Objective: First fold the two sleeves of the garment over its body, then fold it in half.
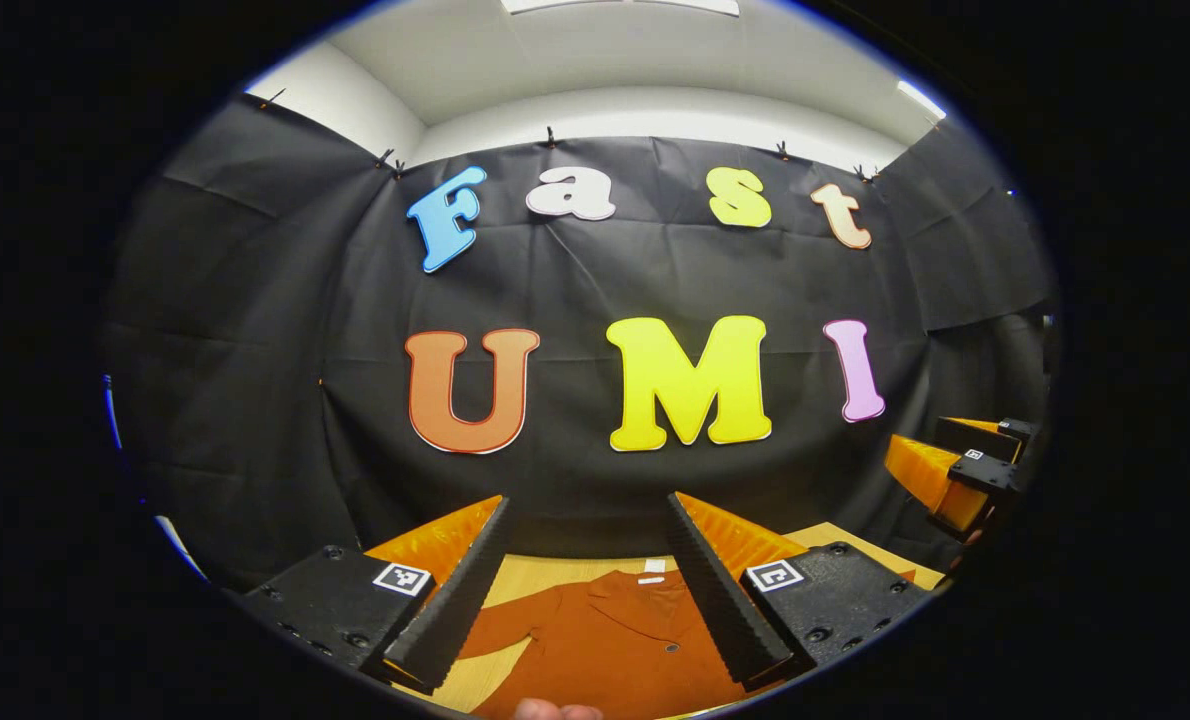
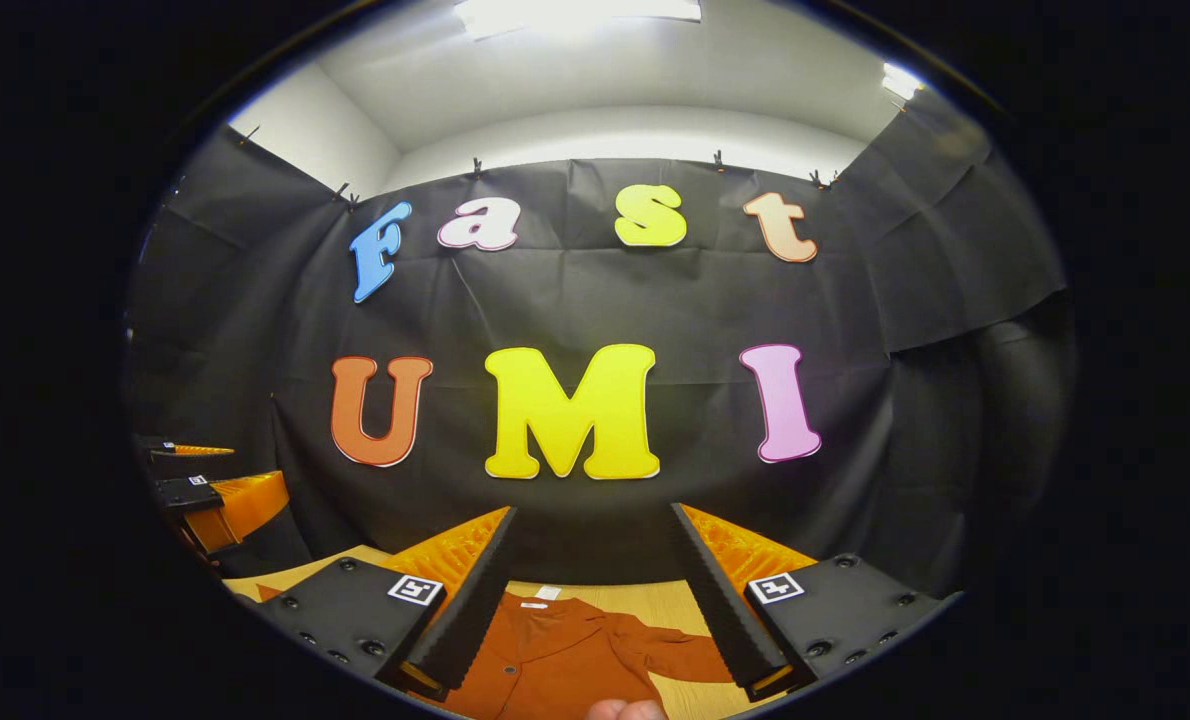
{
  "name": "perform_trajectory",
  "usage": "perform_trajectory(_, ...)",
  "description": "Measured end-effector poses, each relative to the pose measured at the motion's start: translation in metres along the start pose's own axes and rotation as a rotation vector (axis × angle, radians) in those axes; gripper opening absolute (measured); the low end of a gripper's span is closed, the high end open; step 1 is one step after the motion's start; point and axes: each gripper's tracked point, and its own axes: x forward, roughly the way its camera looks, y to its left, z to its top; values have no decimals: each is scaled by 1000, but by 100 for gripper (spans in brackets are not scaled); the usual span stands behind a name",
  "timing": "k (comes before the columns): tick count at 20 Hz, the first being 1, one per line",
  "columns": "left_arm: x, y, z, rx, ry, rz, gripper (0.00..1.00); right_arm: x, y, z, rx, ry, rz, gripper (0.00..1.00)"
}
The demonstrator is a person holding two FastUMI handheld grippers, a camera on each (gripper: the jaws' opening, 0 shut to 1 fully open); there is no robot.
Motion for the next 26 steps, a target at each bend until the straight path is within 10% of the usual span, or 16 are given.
perform_trajectory(26, -5, -22, 5, 33, -12, -25, 98, -4, -8, -7, 4, 28, 30, 94)
